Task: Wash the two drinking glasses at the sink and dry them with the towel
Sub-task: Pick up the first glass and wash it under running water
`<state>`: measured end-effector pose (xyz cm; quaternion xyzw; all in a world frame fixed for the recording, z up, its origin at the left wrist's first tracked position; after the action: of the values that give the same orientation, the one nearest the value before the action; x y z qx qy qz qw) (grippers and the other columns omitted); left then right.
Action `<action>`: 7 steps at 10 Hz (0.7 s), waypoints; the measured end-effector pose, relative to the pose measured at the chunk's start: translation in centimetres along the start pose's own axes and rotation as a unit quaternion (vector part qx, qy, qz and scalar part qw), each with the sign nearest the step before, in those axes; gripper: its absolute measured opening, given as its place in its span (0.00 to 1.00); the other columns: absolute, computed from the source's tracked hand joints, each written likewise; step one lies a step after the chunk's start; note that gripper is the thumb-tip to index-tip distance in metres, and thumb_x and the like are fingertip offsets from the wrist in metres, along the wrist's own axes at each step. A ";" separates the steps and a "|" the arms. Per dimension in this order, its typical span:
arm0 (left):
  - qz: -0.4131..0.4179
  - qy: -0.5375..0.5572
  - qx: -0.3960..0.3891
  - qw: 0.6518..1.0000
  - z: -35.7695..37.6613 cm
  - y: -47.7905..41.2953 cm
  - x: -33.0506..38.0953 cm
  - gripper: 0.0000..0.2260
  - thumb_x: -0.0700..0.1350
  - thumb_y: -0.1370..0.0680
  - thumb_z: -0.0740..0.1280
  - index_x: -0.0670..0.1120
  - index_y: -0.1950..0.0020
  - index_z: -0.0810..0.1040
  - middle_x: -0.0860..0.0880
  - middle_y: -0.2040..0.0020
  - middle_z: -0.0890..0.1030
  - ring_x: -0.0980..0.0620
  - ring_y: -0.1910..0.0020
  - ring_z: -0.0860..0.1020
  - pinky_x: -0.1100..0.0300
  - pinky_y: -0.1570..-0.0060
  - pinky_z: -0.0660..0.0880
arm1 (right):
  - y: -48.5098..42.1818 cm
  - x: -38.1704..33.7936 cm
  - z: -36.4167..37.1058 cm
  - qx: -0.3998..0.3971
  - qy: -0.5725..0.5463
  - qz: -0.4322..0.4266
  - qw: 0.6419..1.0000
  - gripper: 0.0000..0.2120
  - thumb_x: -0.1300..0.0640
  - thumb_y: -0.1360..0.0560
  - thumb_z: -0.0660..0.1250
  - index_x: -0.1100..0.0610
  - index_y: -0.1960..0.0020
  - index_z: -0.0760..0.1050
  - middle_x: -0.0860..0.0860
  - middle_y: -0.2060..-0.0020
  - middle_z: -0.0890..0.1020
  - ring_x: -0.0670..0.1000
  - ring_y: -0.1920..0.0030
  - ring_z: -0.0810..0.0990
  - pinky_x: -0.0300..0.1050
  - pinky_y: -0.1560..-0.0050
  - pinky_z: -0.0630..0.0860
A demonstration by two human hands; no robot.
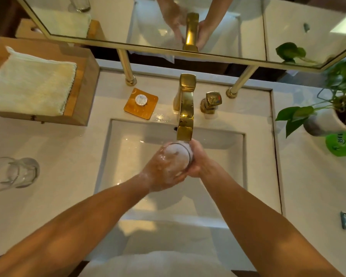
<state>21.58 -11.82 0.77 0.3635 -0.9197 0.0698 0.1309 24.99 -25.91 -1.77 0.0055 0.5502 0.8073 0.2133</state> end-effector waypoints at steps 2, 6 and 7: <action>-0.026 -0.055 -0.059 0.996 -1.5 -1.6 -0.4 0.18 0.55 0.22 0.64 0.43 0.47 0.84 0.43 0.51 0.85 0.43 0.49 0.83 0.44 0.32 0.68 | -0.5 0.4 0.3 0.025 -0.058 -0.012 0.998 0.24 0.41 0.24 0.62 0.59 0.43 0.81 0.58 0.53 0.84 0.56 0.53 0.84 0.50 0.51 0.81; -0.030 -0.084 -0.234 0.968 3.6 -1.8 -0.8 0.24 0.52 0.16 0.50 0.36 0.31 0.70 0.34 0.32 0.74 0.35 0.34 0.70 0.45 0.27 0.62 | -0.5 -0.7 -1.4 0.084 0.062 -0.044 0.994 0.28 0.39 0.22 0.59 0.60 0.34 0.76 0.60 0.43 0.84 0.60 0.43 0.83 0.55 0.53 0.81; -0.121 -0.080 -0.193 0.970 2.7 -3.0 0.1 0.19 0.46 0.18 0.53 0.39 0.38 0.78 0.39 0.42 0.81 0.40 0.42 0.78 0.52 0.29 0.64 | -0.2 -1.2 -1.3 0.074 0.032 -0.082 0.993 0.26 0.41 0.20 0.55 0.60 0.37 0.77 0.59 0.46 0.84 0.58 0.47 0.84 0.51 0.53 0.81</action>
<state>23.08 -14.64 -1.74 0.4444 -0.8723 -0.1548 0.1324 25.82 -27.38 -2.18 -0.0499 0.6138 0.7439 0.2596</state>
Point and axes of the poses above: each hand's wrist, its own y-axis away from the middle knuckle, its own z-axis out of the palm, x = y × z, the point moved 2 cm from there along -y, towards the middle knuckle
